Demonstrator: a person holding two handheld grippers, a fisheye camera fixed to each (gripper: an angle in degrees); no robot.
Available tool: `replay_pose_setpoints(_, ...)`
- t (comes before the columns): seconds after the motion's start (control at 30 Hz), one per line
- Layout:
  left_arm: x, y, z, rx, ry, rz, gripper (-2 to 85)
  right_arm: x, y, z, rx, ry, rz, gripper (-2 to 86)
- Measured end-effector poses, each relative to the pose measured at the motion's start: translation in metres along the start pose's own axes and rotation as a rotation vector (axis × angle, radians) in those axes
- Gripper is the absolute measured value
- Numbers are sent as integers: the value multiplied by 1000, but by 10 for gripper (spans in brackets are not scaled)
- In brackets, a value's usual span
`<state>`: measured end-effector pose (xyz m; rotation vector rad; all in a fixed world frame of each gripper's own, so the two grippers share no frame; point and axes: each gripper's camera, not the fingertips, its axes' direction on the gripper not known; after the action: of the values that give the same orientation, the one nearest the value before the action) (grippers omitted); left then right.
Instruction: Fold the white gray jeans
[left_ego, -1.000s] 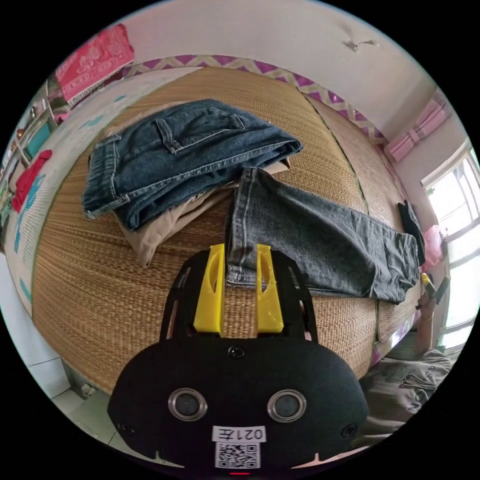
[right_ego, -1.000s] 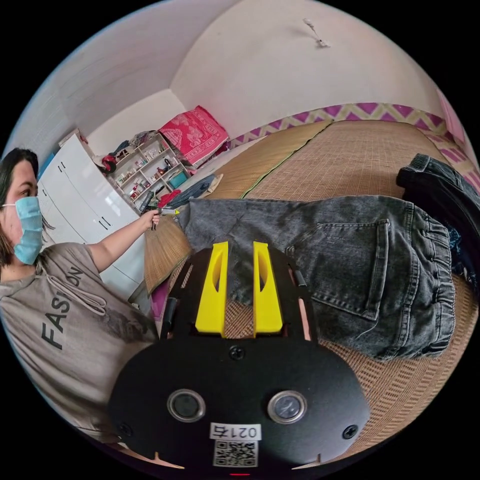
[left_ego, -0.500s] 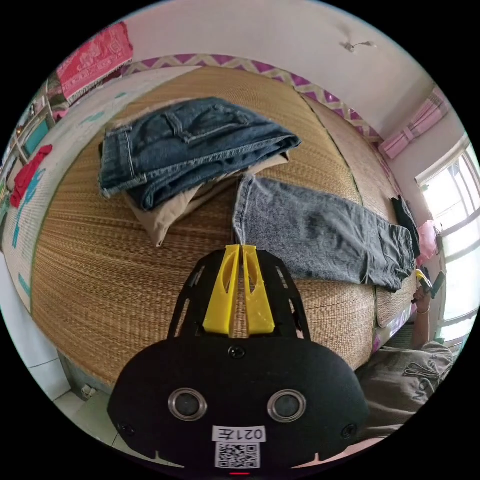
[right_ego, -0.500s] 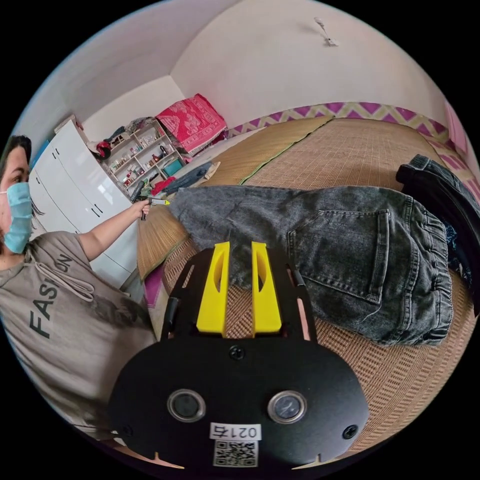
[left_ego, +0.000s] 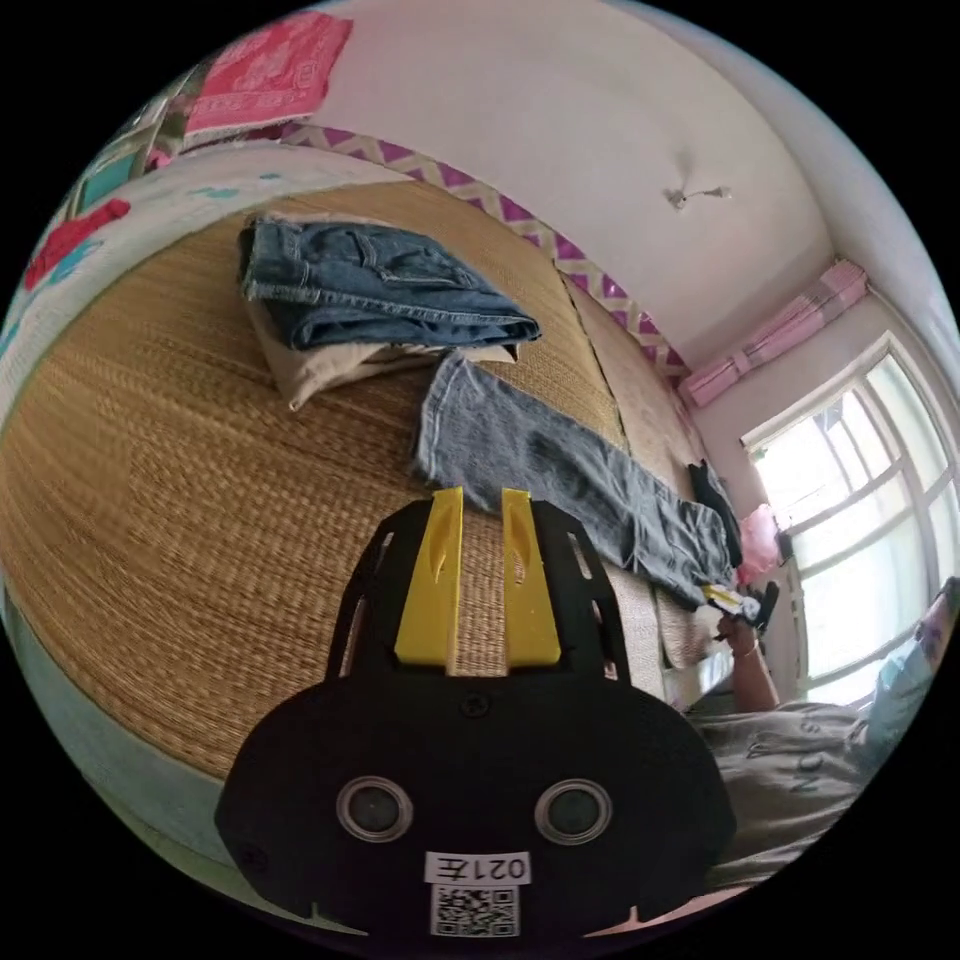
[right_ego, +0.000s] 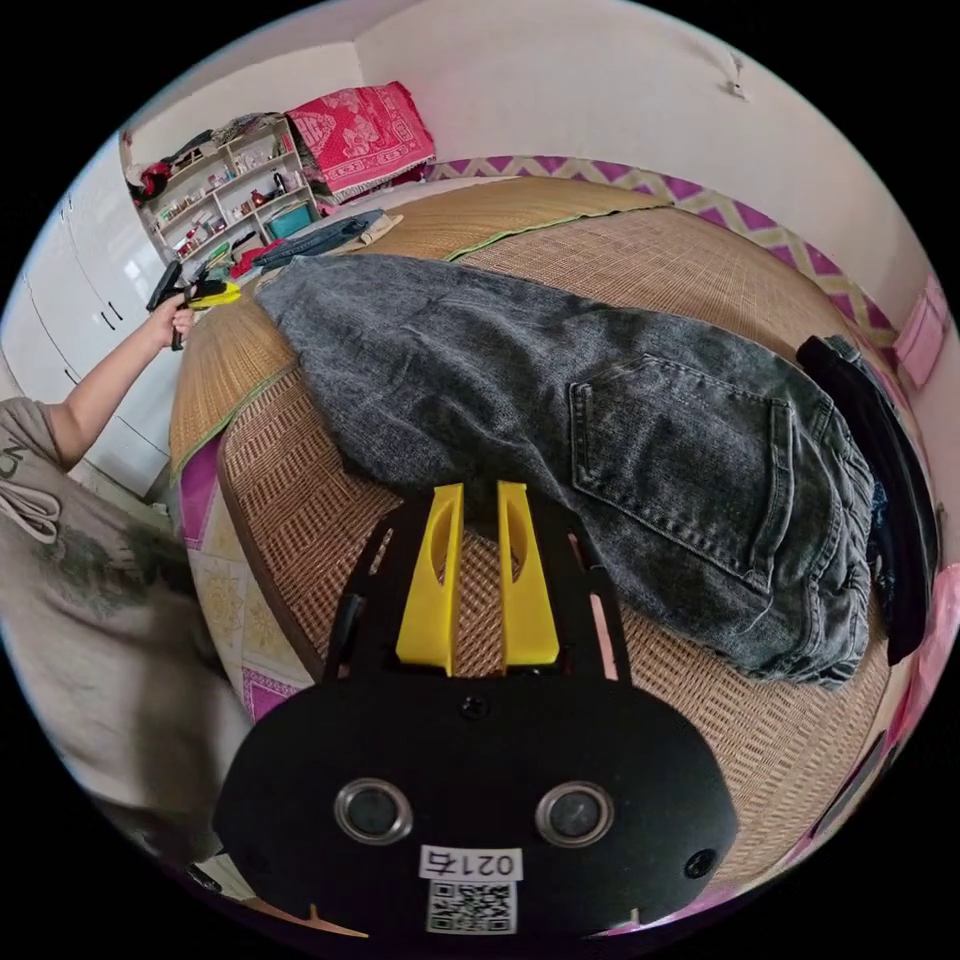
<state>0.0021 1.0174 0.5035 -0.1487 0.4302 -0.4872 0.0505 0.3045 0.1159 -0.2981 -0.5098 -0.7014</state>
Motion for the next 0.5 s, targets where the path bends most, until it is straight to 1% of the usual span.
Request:
replay_pose_setpoints(0.1, -16, 30, 29, 12, 72, -159, 112, -18, 10, -23, 42, -16, 16, 61)
replay_pose_setpoints(0.13, -21, 37, 41, 1, 86, -205, 120, -26, 16, -33, 57, -20, 13, 61)
replay_pose_setpoints(0.2, -22, 47, 50, 39, 91, -262, 127, -37, 27, -48, 78, -39, 9, 62)
replay_pose_setpoints(0.4, 10, 55, 88, 61, 18, -283, 107, -52, 80, -99, 173, -95, 83, 65)
replay_pose_setpoints(0.5, 18, 67, 104, 103, -8, -294, 66, -53, 107, -118, 207, -108, 123, 67)
